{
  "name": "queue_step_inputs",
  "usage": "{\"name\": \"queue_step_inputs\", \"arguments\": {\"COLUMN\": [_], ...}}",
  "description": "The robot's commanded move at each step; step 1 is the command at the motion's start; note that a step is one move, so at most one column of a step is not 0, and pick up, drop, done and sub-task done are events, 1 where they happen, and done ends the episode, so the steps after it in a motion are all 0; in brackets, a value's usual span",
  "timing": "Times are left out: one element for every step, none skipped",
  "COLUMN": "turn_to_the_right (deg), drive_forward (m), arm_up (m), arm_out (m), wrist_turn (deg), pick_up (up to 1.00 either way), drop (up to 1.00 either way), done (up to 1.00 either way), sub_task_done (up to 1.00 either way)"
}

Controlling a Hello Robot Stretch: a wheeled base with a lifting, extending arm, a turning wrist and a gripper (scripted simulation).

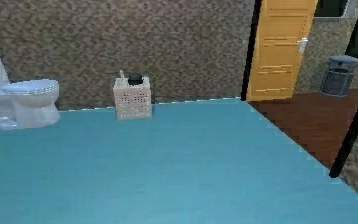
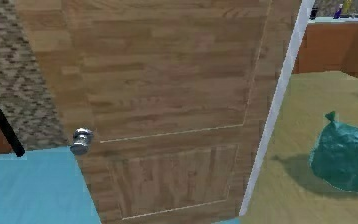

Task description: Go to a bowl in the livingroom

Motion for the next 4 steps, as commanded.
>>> {"name": "queue_step_inputs", "arguments": {"turn_to_the_right": [0.0,24.0,0.0,9.0], "drive_forward": [0.35,0.0,0.55,0.0], "arm_up": [0.0,0.0,0.0,0.0], "arm_out": [0.0,0.0,0.0,0.0], "wrist_turn": [0.0,0.0,0.0,0.0], "pick_up": [0.0,0.0,0.0,0.0], "drop": [0.0,0.0,0.0,0.0], "done": [0.0,0.0,0.0,0.0], "sub_task_done": [0.0,0.0,0.0,0.0]}}
